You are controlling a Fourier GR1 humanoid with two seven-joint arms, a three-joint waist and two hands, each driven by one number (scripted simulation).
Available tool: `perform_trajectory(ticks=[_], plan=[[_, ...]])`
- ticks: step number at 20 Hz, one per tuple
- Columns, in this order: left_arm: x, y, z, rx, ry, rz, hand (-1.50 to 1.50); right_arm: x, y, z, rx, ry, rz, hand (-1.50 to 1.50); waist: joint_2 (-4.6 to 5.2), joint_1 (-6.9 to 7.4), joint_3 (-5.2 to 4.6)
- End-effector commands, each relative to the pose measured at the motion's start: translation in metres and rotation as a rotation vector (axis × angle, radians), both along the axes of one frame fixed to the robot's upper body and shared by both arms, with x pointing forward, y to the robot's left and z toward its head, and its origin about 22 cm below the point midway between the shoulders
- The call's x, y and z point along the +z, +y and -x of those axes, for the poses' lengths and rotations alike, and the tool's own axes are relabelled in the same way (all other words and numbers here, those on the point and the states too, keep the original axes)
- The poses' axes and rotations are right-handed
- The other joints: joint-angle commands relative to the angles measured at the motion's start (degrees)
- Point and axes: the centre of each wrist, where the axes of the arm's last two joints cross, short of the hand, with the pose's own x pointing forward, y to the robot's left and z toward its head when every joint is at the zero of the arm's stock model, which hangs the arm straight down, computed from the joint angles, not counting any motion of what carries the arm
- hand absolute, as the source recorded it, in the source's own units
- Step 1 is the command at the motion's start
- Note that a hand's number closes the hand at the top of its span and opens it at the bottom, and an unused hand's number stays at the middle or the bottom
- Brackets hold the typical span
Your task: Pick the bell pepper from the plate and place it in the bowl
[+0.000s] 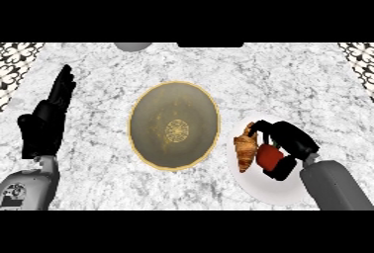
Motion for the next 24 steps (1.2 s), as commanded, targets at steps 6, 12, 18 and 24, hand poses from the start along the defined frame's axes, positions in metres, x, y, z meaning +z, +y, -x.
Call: perform_trajectory(ticks=[6, 12, 18, 24], plan=[[0.001, -0.011, -0.003, -0.064, 0.002, -0.008, 0.00, 0.006, 0.192, 0.055, 0.186, -0.058, -0.069, 1.50, -0.62, 5.00, 0.19], [0.001, -0.012, -0.008, -0.057, 0.011, 0.005, 0.00, 0.032, 0.220, 0.096, 0.055, -0.148, -0.277, 1.50, -0.84, 4.01, 0.55], [-0.001, -0.011, -0.007, -0.047, 0.021, -0.004, 0.00, 0.067, 0.242, 0.128, -0.137, -0.253, -0.404, 1.50, -1.45, 2.61, 0.25], [-0.006, -0.001, -0.007, -0.010, 0.026, -0.016, 0.00, 0.088, 0.257, 0.148, -0.317, -0.339, -0.425, 1.50, -0.94, 1.49, 0.04]])
